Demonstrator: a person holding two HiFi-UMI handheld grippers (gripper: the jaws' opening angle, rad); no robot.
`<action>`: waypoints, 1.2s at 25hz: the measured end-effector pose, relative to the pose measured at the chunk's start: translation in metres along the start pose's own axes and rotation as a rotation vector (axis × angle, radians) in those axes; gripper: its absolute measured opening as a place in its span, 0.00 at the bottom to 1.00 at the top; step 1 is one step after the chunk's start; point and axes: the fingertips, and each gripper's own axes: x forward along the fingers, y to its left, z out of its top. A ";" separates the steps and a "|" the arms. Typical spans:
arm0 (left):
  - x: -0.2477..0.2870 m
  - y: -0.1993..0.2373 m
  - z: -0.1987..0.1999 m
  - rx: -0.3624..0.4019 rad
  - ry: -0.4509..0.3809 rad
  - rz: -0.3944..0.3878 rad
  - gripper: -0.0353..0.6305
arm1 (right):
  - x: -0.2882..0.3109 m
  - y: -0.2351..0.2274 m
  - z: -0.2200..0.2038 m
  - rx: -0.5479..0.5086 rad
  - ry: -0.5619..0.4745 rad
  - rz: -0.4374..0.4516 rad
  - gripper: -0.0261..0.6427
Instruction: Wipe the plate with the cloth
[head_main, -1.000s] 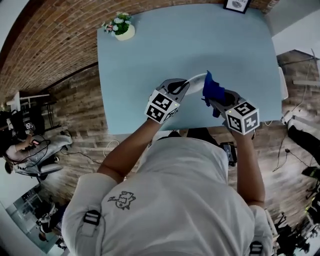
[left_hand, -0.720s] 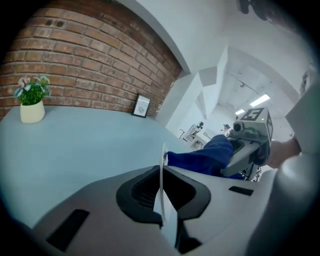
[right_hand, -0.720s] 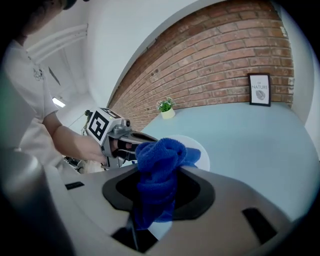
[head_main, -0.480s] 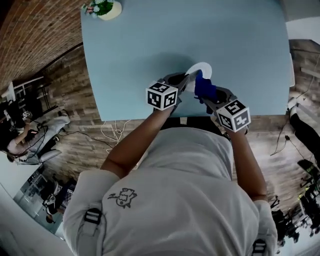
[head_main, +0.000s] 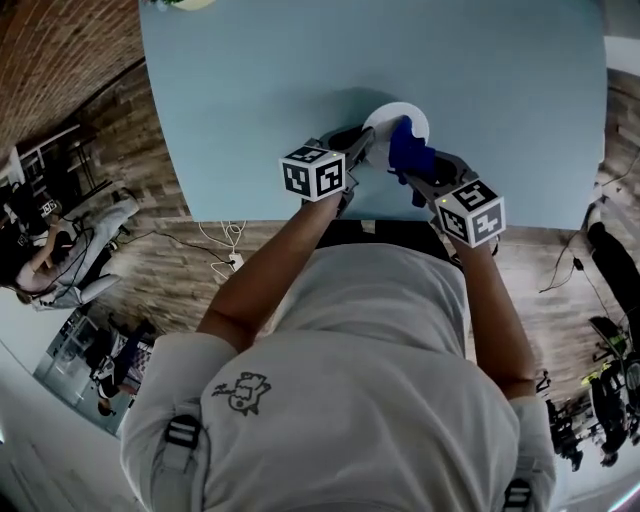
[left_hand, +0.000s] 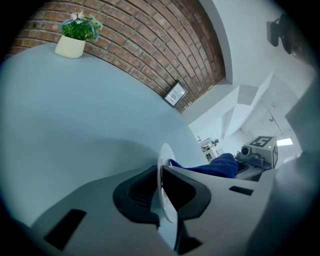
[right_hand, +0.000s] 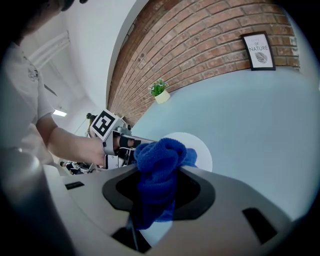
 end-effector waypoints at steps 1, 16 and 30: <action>0.002 0.002 -0.001 0.011 0.005 0.010 0.09 | 0.001 -0.001 -0.001 0.002 0.002 0.004 0.24; 0.019 0.038 -0.010 0.182 0.087 0.188 0.16 | 0.004 -0.007 -0.013 0.053 -0.001 0.011 0.24; -0.030 0.014 0.013 0.274 0.011 0.156 0.22 | -0.018 0.012 0.013 0.028 -0.119 -0.073 0.24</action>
